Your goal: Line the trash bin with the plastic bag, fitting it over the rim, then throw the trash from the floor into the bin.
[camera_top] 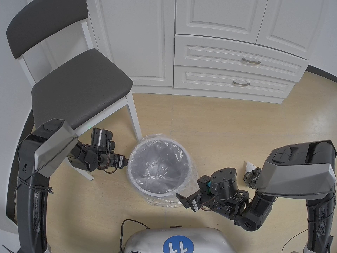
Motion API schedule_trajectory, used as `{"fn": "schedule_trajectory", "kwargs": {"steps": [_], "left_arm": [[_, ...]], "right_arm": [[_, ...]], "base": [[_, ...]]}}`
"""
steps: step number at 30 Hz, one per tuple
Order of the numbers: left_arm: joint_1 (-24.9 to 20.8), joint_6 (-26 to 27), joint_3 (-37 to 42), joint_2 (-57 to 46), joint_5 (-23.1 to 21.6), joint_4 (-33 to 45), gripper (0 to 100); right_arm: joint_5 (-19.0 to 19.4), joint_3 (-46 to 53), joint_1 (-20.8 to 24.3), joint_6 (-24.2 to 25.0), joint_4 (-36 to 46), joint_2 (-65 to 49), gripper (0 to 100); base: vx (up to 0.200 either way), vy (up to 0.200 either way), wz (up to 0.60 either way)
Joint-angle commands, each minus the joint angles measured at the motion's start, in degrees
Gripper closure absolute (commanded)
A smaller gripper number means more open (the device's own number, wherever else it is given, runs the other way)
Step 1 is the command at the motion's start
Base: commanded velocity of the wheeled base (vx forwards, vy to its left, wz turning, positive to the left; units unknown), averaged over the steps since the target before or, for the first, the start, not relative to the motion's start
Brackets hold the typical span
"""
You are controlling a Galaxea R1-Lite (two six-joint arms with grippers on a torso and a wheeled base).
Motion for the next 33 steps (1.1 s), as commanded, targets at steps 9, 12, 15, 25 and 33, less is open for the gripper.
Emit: {"fn": "schedule_trajectory", "kwargs": {"steps": [9, 12, 15, 25, 33], "left_arm": [[-2.02, -0.64, -3.64, 5.76, 3.79, 2.61, 0], [-1.94, -0.64, -3.46, 5.32, 3.88, 2.61, 0], [-1.67, -0.55, -2.93, 4.09, 3.79, 2.78, 0], [-0.44, -0.20, -1.53, 1.10, 3.79, 2.78, 0], [-0.18, -0.11, -0.73, -0.48, 3.70, 2.70, 0]], "right_arm": [[2.97, 1.48, 2.41, -1.59, 1.79, 5.49, 0], [2.53, -0.71, 1.36, -1.51, 1.79, 7.16, 0], [2.18, -3.18, -0.05, -1.15, 1.61, 8.83, 0], [-0.63, -10.82, -3.04, 2.89, 1.79, 12.52, 0], [-0.63, -11.88, -5.68, 2.80, 1.79, 13.49, 0]], "base": [[0.000, 0.000, 0.00], [0.000, 0.000, 0.00], [0.000, 0.000, 0.00], [0.000, 0.000, 0.00], [0.000, 0.000, 0.00]]}}
